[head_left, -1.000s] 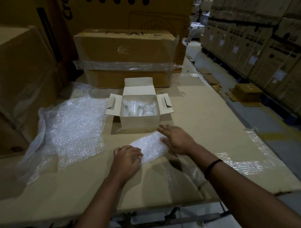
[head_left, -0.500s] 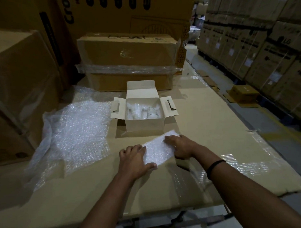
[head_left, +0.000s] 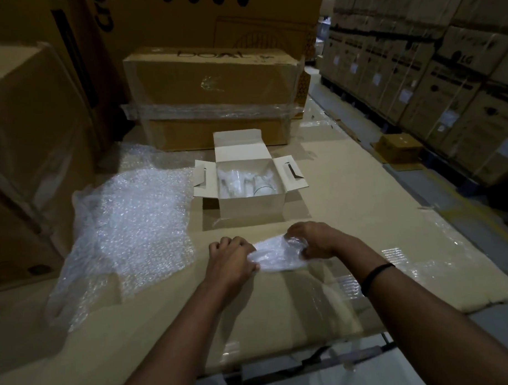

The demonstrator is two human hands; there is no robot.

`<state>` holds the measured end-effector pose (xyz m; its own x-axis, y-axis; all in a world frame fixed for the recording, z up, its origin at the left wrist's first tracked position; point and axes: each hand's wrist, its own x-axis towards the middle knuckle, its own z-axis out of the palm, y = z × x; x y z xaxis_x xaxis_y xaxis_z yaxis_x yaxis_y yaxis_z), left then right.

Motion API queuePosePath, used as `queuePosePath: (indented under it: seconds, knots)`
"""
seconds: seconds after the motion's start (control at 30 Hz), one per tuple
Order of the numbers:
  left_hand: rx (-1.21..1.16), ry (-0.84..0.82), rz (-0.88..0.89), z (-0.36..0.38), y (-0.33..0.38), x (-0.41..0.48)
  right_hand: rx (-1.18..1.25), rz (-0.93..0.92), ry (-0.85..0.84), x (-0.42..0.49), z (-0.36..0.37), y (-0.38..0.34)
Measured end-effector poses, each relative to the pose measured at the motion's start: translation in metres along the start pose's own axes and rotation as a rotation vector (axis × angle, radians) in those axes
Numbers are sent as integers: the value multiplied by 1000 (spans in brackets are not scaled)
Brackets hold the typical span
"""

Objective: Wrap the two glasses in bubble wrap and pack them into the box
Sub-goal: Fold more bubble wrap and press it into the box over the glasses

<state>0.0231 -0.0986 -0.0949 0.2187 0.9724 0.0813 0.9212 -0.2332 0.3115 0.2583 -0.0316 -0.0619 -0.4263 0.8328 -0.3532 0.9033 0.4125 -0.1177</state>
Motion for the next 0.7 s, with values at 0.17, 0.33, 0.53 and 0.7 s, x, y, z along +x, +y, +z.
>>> queuePosePath:
  seconds: [0.17, 0.33, 0.53, 0.7]
  knots:
    - [-126, 63, -22, -7, -9, 7, -119, -43, 161, 1, 7, 6]
    - [-277, 201, -93, -20, -22, 27, 202, -56, 314, 7, -16, 1]
    - [-425, 464, -145, -60, -38, 68, 362, -130, 115, 24, -94, -1]
    - [-236, 506, -99, -77, -46, 98, 273, -123, 484, 61, -117, 7]
